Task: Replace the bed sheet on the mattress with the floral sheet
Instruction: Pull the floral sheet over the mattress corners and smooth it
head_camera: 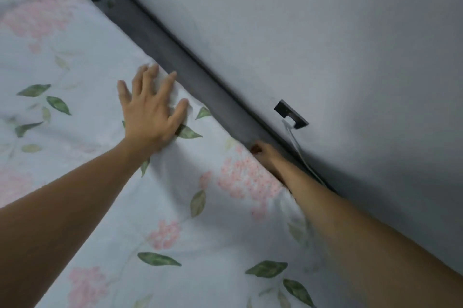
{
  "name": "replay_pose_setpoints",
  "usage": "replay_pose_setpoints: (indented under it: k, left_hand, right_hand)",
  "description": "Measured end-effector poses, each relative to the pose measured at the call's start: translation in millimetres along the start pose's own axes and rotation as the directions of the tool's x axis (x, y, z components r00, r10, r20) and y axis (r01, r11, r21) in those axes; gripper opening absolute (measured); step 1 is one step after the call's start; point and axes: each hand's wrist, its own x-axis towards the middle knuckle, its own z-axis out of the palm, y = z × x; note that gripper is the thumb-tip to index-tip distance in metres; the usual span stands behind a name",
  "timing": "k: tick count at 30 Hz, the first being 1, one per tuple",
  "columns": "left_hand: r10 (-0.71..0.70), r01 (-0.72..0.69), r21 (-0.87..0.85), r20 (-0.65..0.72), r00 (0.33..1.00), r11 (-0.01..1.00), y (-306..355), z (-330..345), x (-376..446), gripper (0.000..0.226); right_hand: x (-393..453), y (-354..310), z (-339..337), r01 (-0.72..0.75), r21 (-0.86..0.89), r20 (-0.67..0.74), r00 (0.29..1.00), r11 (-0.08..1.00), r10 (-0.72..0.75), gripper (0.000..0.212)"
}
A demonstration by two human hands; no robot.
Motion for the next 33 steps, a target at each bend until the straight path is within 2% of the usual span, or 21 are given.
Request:
replay_pose_setpoints:
  k: [2, 4, 6, 8, 9, 10, 13, 14, 15, 17, 18, 20, 21, 23, 24, 26, 28, 30, 33]
  left_hand:
    - [0.007, -0.008, -0.006, -0.016, 1.000, 1.000, -9, 8, 8, 0.070]
    - [0.016, -0.021, -0.066, -0.081, 0.997, 0.998, -10, 17, 9, 0.068]
    - [0.002, -0.015, -0.103, -0.132, 0.991, 0.995, -12, 24, 10, 0.067]
    - [-0.009, -0.005, -0.109, -0.129, 0.992, 0.994, -14, 26, 13, 0.066]
    - [-0.006, -0.007, -0.115, -0.117, 0.993, 0.993, -14, 24, 12, 0.067]
    - [0.010, -0.024, -0.138, -0.105, 0.994, 0.990, -15, 20, 12, 0.068]
    - [0.047, -0.079, -0.238, -0.140, 0.989, 0.968, -37, 1, 25, 0.067]
    - [-0.006, -0.039, -0.232, -0.190, 0.982, 0.972, -56, -4, 37, 0.066]
    - [-0.117, 0.064, -0.222, -0.234, 0.965, 0.973, -76, -7, 51, 0.065]
    - [-0.405, 0.357, -0.224, -0.233, 0.884, 0.907, -111, -1, 76, 0.065]
    - [-0.491, 0.446, -0.229, -0.208, 0.846, 0.865, -119, 6, 83, 0.066]
    - [-0.516, 0.471, -0.240, -0.190, 0.835, 0.849, -122, 19, 89, 0.068]
    - [-0.499, 0.455, -0.233, -0.195, 0.844, 0.860, -123, 23, 88, 0.068]
    - [-0.474, 0.430, -0.228, -0.199, 0.858, 0.874, -126, 24, 87, 0.068]
    - [-0.471, 0.427, -0.229, -0.196, 0.860, 0.875, -126, 24, 88, 0.069]
    - [-0.484, 0.436, -0.241, -0.195, 0.853, 0.867, -127, 25, 90, 0.070]
    - [-0.489, 0.437, -0.253, -0.203, 0.848, 0.863, -126, 27, 90, 0.071]
    - [-0.492, 0.440, -0.257, -0.197, 0.848, 0.861, -127, 29, 91, 0.072]
    - [-0.499, 0.453, -0.245, -0.175, 0.849, 0.857, -127, 28, 93, 0.074]
  right_hand:
    - [28, -37, 12, 0.070, 0.134, 0.033, 0.997, 0.989, -0.075, 0.072]
    - [52, -74, 26, 0.122, 0.189, 0.110, 0.983, 0.974, -0.145, 0.073]
    - [72, -96, 34, 0.196, 0.175, 0.162, 0.961, 0.965, -0.224, 0.058]
    - [75, -102, 38, 0.248, 0.130, 0.074, 0.963, 0.960, -0.259, 0.021]
    - [78, -100, 38, 0.271, 0.081, -0.016, 0.963, 0.959, -0.270, 0.017]
    - [77, -96, 37, 0.262, 0.017, -0.100, 0.961, 0.965, -0.259, 0.024]
    - [81, -93, 35, 0.172, -0.124, -0.167, 0.967, 0.977, -0.191, 0.018]
    - [85, -96, 36, 0.139, -0.169, -0.186, 0.968, 0.976, -0.170, 0.017]
    - [89, -100, 34, 0.096, -0.200, -0.210, 0.968, 0.975, -0.138, 0.015]
    - [102, -111, 29, 0.070, -0.214, -0.268, 0.955, 0.974, -0.128, 0.011]
    - [112, -117, 29, 0.059, -0.184, -0.265, 0.958, 0.981, -0.107, 0.010]
    - [134, -137, 29, 0.084, 0.000, -0.184, 0.979, 0.996, -0.083, 0.008]
    - [145, -151, 33, 0.109, 0.111, -0.136, 0.986, 0.988, -0.094, 0.014]
    - [167, -186, 44, 0.153, 0.228, -0.086, 0.987, 0.962, -0.137, 0.040]
    - [172, -208, 49, 0.161, 0.264, -0.042, 0.987, 0.951, -0.155, 0.053]
    - [185, -245, 65, 0.183, 0.281, 0.069, 0.975, 0.942, -0.209, 0.063]
    - [198, -270, 82, 0.207, 0.231, 0.156, 0.957, 0.951, -0.246, 0.059]
    - [208, -283, 91, 0.200, 0.253, 0.117, 0.965, 0.947, -0.235, 0.054]
    - [220, -293, 85, 0.163, 0.269, 0.050, 0.982, 0.949, -0.183, 0.023]
